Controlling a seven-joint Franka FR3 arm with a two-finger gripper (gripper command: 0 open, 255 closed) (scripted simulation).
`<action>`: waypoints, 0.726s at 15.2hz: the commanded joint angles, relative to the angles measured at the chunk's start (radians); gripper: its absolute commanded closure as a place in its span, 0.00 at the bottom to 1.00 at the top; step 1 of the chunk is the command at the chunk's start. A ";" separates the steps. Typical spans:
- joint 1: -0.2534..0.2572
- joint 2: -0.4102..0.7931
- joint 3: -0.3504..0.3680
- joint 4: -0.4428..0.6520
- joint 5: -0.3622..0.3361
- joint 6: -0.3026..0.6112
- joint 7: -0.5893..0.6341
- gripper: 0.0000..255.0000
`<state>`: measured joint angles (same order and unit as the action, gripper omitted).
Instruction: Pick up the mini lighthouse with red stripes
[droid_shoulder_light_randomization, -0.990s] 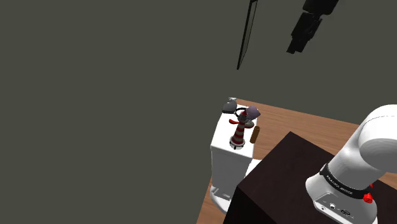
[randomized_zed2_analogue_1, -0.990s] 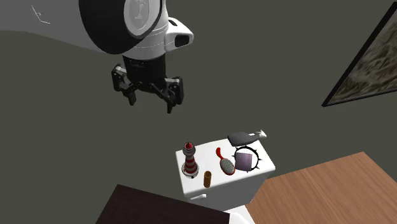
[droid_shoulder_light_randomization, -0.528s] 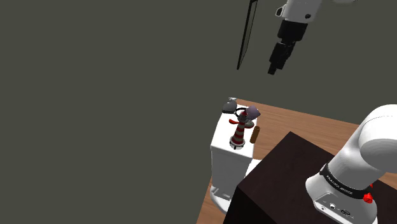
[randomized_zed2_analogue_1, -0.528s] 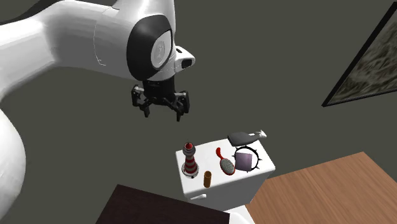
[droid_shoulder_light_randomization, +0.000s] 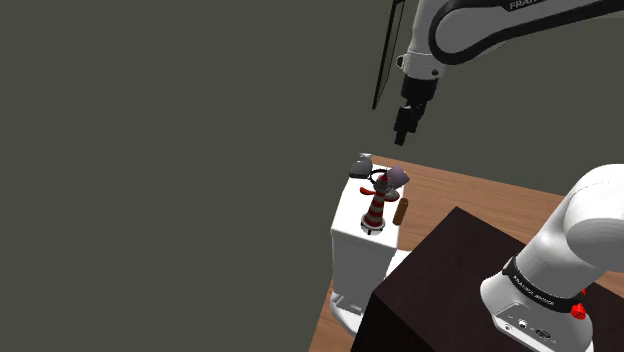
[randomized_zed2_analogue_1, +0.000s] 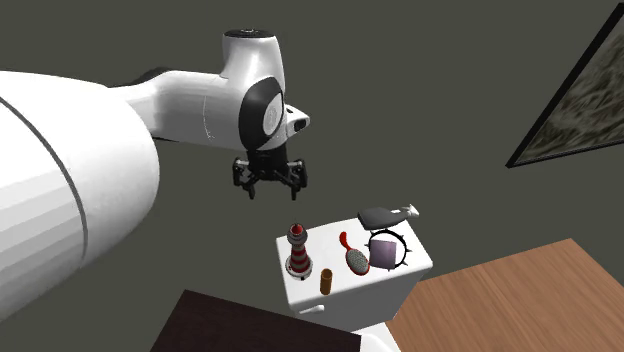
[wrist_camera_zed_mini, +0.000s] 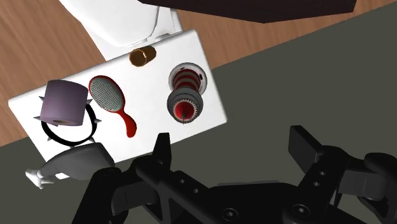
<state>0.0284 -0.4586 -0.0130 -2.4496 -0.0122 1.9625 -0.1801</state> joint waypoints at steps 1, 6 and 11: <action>-0.001 0.047 0.006 -0.022 -0.021 0.058 -0.005 0.00; -0.008 0.221 0.019 -0.020 -0.085 0.197 -0.006 0.00; -0.018 0.410 0.026 0.014 -0.170 0.320 0.015 0.00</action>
<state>0.0122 -0.0904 0.0124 -2.4447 -0.1626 2.2547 -0.1706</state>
